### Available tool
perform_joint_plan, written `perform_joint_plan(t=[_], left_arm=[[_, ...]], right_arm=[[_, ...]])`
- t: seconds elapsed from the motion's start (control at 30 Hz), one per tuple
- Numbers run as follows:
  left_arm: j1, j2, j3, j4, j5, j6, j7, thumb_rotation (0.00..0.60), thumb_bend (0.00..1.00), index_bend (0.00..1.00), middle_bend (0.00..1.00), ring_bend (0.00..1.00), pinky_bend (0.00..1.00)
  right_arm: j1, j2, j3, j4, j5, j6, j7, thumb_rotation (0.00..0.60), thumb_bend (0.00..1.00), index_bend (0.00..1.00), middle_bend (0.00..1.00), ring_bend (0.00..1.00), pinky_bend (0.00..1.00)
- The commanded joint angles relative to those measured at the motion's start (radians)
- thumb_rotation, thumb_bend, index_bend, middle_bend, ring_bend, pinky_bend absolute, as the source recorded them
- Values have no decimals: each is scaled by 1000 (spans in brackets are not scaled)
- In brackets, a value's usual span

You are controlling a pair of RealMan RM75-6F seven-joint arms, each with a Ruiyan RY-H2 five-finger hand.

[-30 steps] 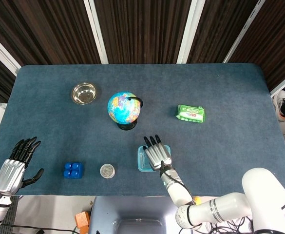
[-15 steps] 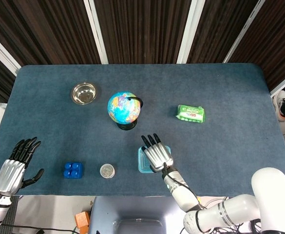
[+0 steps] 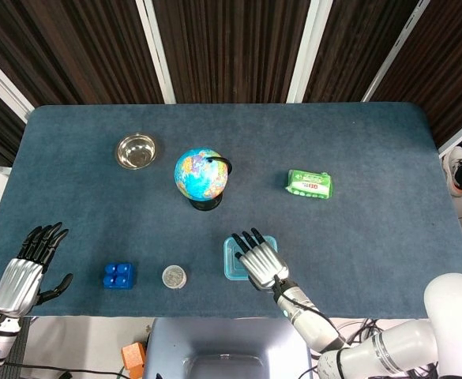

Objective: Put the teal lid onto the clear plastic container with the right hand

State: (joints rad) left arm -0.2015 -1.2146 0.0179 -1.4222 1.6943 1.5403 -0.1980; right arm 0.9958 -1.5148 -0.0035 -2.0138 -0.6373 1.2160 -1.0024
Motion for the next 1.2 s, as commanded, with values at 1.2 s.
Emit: perform_joint_plan(t=[1.2], left_arm=[[4,3,-1,3,2,14,-10,600,310,0,0,0,4]], right_arm=[[-53,-22,-58,47,-121,-38,21,600,375,363,75,0,0]])
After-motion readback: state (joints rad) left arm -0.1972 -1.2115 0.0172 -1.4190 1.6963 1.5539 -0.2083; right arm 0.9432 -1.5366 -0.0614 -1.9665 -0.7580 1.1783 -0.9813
